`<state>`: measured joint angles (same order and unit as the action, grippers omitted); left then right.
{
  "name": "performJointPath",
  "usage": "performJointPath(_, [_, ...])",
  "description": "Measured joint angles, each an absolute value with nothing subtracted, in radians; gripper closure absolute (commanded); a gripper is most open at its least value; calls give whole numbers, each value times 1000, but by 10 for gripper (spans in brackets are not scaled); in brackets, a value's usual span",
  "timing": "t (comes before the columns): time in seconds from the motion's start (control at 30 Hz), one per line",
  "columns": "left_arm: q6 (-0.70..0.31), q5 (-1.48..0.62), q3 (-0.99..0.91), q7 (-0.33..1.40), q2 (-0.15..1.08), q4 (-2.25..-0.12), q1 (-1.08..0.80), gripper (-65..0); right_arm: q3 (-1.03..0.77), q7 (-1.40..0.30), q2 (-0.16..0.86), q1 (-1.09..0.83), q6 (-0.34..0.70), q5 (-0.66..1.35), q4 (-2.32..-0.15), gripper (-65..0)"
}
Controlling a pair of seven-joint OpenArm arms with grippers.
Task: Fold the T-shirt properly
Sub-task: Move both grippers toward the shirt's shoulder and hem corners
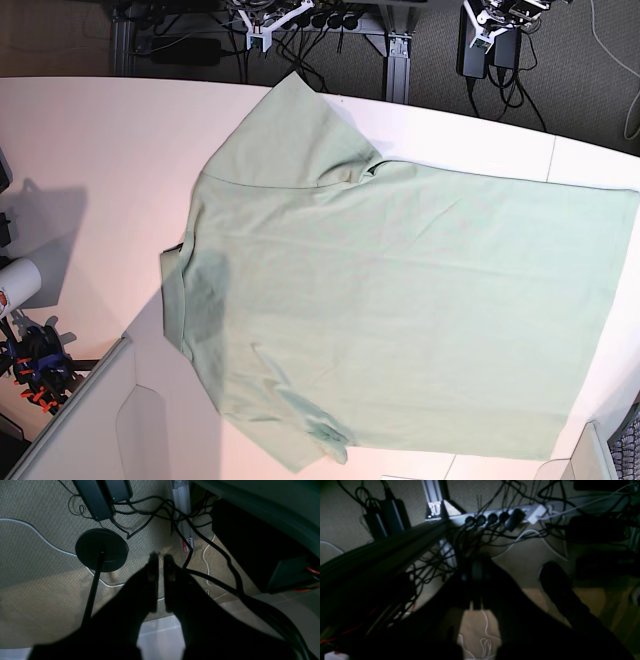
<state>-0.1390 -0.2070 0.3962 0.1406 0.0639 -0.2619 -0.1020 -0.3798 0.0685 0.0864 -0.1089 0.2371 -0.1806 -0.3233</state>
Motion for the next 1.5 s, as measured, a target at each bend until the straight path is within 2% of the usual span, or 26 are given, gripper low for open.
performJointPath(0.4, [-139, -206, 396, 126, 64, -262, -103, -37, -378, 72, 111, -118, 255, -181, -327, 0])
performJointPath(0.57, [-139, -206, 396, 59, 64, -263, -117, -37, -376, 73, 110, -142, 262, -181, -350, 0])
performJointPath(0.8, [-139, -205, 396, 0, 67, -273, -160, -37, -280, 72, 113, -226, 265, -181, -437, 0])
performJointPath(1.13, [-139, -255, 396, -9, 119, -434, -255, -36, -116, 72, 133, -387, 266, -173, -620, 0])
performJointPath(1.3, [-143, -286, 382, -27, 158, -574, -341, -36, -95, 72, 167, -461, 266, -85, -720, 0])
performJointPath(1.5, [-342, -326, 218, -7, 191, -799, -480, -35, -93, 25, 205, -585, 277, 4, -901, 0])
